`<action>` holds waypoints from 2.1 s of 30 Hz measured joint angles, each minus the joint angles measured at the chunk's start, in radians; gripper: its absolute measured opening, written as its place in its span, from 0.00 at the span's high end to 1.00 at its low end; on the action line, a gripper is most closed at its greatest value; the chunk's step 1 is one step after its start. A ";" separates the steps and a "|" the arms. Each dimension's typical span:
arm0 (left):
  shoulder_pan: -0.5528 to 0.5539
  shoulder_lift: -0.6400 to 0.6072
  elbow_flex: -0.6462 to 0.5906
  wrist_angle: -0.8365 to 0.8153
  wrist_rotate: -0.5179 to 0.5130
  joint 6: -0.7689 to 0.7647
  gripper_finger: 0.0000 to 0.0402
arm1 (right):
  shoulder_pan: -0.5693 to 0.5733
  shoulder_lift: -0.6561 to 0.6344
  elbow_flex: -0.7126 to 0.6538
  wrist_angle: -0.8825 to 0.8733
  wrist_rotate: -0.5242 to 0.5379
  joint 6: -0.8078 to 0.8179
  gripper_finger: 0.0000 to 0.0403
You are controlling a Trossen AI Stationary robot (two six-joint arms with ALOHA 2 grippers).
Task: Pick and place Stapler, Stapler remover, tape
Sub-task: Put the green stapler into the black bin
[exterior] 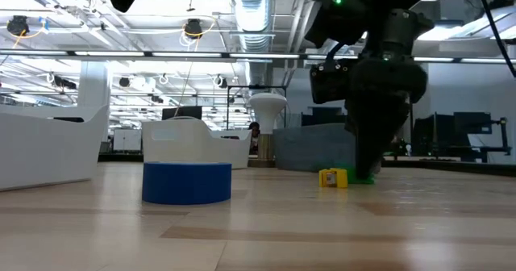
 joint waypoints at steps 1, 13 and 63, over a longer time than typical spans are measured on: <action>0.000 0.000 0.000 -0.001 0.000 0.000 1.00 | -0.008 -0.004 0.000 -0.007 0.000 -0.004 0.84; 0.000 0.000 0.000 -0.005 0.000 0.000 1.00 | -0.135 -0.140 0.000 -0.014 0.031 -0.054 0.84; 0.000 0.000 0.000 -0.004 0.000 0.000 1.00 | -0.575 -0.125 0.000 0.003 0.052 -0.143 0.82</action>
